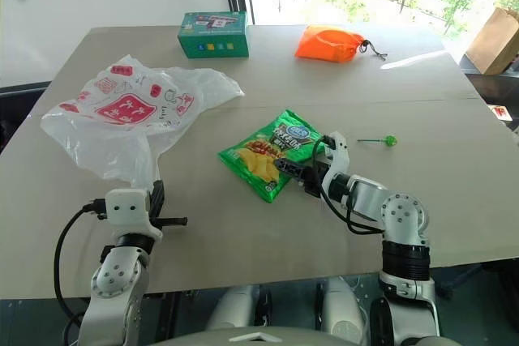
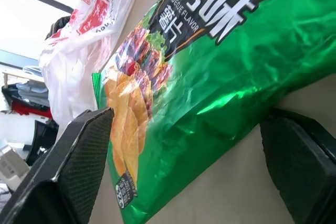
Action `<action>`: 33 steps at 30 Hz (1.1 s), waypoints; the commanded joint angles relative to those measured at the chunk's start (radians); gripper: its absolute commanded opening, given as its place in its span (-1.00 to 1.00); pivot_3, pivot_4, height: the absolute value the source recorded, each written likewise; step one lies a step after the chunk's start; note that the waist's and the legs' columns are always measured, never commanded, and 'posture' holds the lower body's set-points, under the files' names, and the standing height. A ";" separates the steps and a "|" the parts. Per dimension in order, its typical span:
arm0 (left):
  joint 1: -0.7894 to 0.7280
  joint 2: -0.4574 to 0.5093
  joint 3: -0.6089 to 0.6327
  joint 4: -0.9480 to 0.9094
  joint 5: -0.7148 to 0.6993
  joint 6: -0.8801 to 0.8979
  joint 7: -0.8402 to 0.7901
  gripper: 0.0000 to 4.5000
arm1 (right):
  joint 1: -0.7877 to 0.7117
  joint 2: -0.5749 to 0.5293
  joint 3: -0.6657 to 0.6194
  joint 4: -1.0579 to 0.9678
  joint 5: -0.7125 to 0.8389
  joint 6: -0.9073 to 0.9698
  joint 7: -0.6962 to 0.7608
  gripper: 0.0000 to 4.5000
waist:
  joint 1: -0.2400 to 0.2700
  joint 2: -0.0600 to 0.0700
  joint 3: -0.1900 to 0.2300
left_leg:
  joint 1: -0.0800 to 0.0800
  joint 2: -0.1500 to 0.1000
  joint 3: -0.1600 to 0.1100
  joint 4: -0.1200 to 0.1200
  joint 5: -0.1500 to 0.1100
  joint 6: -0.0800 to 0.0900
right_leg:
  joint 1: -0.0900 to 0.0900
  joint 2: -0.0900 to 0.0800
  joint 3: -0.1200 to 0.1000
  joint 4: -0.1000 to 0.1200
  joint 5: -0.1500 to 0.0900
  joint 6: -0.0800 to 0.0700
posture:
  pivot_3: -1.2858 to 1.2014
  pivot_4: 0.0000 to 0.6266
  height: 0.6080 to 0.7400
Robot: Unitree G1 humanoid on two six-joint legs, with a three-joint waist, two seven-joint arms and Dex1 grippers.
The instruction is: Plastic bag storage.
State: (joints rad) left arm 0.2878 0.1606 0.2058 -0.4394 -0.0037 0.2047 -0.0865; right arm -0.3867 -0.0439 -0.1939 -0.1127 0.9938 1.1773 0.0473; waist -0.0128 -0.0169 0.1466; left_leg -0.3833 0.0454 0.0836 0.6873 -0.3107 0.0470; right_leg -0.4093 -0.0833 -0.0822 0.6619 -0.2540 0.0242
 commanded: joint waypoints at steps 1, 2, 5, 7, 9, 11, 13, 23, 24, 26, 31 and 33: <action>-0.001 0.008 0.013 -0.039 -0.003 -0.003 0.003 -1.00 | -0.021 0.044 -0.034 0.046 -0.041 -0.074 -0.055 0.16 | 0.000 0.000 0.000 | 0.000 0.000 0.000 0.000 0.000 0.000 | 0.000 0.000 0.000 0.000 0.000 0.000 | 0.03 -0.52 1.00; 0.001 0.009 0.014 -0.039 -0.003 -0.002 0.003 -1.00 | -0.024 0.054 -0.037 0.051 -0.044 -0.082 -0.060 -0.09 | -0.001 0.000 0.000 | 0.000 0.000 0.000 0.000 0.000 0.000 | 0.000 0.000 0.000 0.000 0.000 0.000 | 0.03 -0.52 1.00; 0.002 0.011 0.016 -0.037 -0.005 0.001 0.001 -1.00 | -0.031 0.081 -0.041 0.064 -0.064 -0.112 -0.079 -0.69 | -0.001 0.000 0.000 | 0.000 0.000 0.000 0.000 0.000 0.000 | 0.000 0.000 0.000 0.000 0.000 0.000 | 0.03 -0.52 1.00; -0.007 0.015 0.008 -0.033 -0.003 0.003 -0.003 -1.00 | -0.036 0.085 -0.036 0.073 -0.090 -0.149 -0.078 -0.97 | -0.001 0.000 0.000 | 0.000 0.000 0.000 0.000 0.001 -0.002 | 0.000 0.000 0.000 0.000 0.000 0.000 | 0.03 -0.52 1.00; -0.029 0.022 0.004 -0.025 -0.002 0.006 -0.007 -1.00 | -0.044 0.078 -0.031 0.077 -0.116 -0.201 -0.050 -0.97 | 0.001 0.000 0.000 | 0.000 0.000 0.000 0.000 0.001 -0.002 | 0.000 0.000 0.000 0.000 0.000 0.000 | 0.03 -0.52 1.00; -0.052 0.029 0.003 -0.017 -0.008 0.010 -0.014 -1.00 | -0.052 0.068 -0.031 0.076 -0.117 -0.228 -0.012 -0.97 | 0.002 0.000 0.000 | 0.000 0.000 -0.001 0.000 0.001 -0.002 | 0.000 0.000 0.000 0.000 0.000 0.000 | 0.03 -0.52 1.00; -0.084 0.038 -0.009 -0.017 -0.021 0.022 -0.034 -1.00 | -0.058 0.047 -0.040 0.064 -0.082 -0.223 0.049 -0.97 | 0.002 0.001 0.000 | 0.000 -0.001 -0.001 0.000 0.001 -0.002 | 0.000 0.000 0.000 0.000 0.000 0.000 | 0.03 -0.52 1.00; -0.221 0.082 -0.130 -0.189 -0.239 0.132 -0.236 -1.00 | -0.120 -0.178 0.100 0.052 -0.050 -0.075 0.380 -0.97 | -0.010 0.002 0.001 | -0.002 0.000 0.001 -0.002 0.002 -0.004 | -0.002 0.001 0.002 -0.002 0.000 0.000 | 0.03 -0.52 1.00; -0.207 0.084 -0.132 -0.216 -0.267 0.146 -0.248 -1.00 | -0.129 -0.190 0.139 0.054 -0.072 -0.070 0.405 -0.97 | -0.012 0.002 0.001 | -0.001 0.000 0.000 -0.002 0.003 -0.004 | -0.002 0.002 0.003 -0.002 0.000 0.000 | 0.03 -0.52 1.00; -0.178 0.101 -0.152 -0.266 -0.320 0.166 -0.289 -1.00 | -0.158 -0.192 0.206 0.097 -0.156 -0.114 0.414 -0.97 | -0.014 0.002 0.001 | -0.001 0.001 0.000 -0.003 0.003 -0.004 | -0.002 0.003 0.005 -0.002 0.000 0.000 | 0.03 -0.52 1.00; -0.148 0.139 -0.187 -0.318 -0.364 0.185 -0.328 -1.00 | -0.278 -0.184 0.316 0.253 -0.322 -0.247 0.491 -0.97 | -0.003 0.003 0.002 | -0.001 -0.001 0.000 -0.002 0.003 -0.004 | -0.002 0.002 0.007 -0.001 0.000 0.000 | 0.03 -0.52 1.00; -0.124 0.157 -0.192 -0.321 -0.362 0.171 -0.344 -1.00 | -0.327 -0.168 0.324 0.321 -0.366 -0.293 0.505 -0.97 | -0.002 0.003 0.002 | -0.001 -0.002 0.001 -0.001 0.003 -0.004 | -0.002 0.002 0.007 -0.001 0.000 0.001 | 0.03 -0.52 1.00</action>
State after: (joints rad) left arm 0.1488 0.3041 0.0227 -0.7160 -0.3571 0.3944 -0.4136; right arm -0.6774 -0.2217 0.1330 0.1812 0.6635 0.9403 0.5253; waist -0.0149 -0.0140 0.1482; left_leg -0.3839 0.0432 0.0841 0.6859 -0.3081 0.0428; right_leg -0.4118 -0.0816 -0.0758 0.6607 -0.2536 0.0250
